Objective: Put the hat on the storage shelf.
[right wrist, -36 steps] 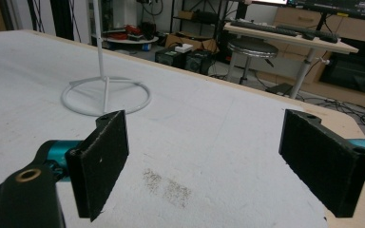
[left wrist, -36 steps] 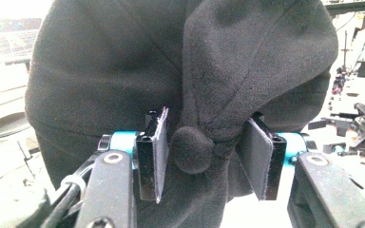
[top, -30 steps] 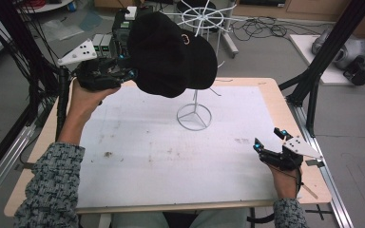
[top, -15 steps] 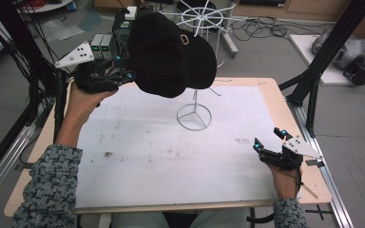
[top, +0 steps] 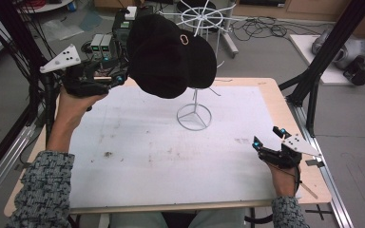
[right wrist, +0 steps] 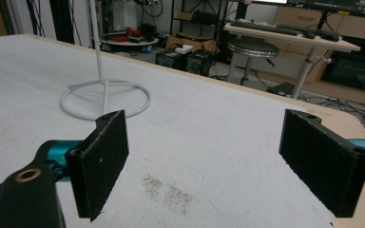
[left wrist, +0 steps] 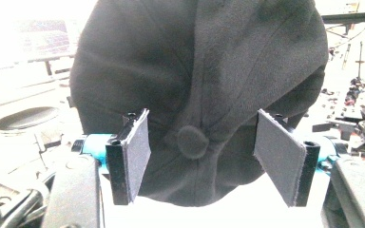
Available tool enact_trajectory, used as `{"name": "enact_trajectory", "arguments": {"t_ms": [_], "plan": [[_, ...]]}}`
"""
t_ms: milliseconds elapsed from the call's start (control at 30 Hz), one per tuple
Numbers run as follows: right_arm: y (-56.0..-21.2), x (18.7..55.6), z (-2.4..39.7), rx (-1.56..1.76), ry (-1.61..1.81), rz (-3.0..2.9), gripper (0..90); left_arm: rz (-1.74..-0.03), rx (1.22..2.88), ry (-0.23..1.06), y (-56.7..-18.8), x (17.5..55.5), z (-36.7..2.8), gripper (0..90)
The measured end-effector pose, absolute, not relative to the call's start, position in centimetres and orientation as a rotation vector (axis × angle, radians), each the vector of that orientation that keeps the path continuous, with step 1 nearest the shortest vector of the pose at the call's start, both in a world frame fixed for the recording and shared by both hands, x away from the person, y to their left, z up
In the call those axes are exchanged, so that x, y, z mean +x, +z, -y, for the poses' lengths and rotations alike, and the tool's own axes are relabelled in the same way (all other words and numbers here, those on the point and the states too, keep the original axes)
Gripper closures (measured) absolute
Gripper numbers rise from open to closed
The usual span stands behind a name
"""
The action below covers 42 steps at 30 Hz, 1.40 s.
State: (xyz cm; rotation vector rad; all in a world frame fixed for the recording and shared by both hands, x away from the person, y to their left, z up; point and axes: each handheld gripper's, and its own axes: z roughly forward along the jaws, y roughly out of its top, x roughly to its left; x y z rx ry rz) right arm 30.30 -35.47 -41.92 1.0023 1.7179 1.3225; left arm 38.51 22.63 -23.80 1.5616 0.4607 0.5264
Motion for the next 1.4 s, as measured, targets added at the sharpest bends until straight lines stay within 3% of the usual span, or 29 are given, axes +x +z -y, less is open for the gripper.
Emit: {"name": "enact_trajectory", "arguments": {"t_ms": [900,1400], "plan": [[-41.8,31.6,34.3,0.994,1.337,-1.719,16.0,-0.663,1.541,0.695,-29.3,33.3,-27.6,21.5],[-41.7,32.3,33.4,0.984,1.331,-1.743,16.0,-0.765,1.525,0.727,-35.0,30.9,-29.0,20.1]]}}
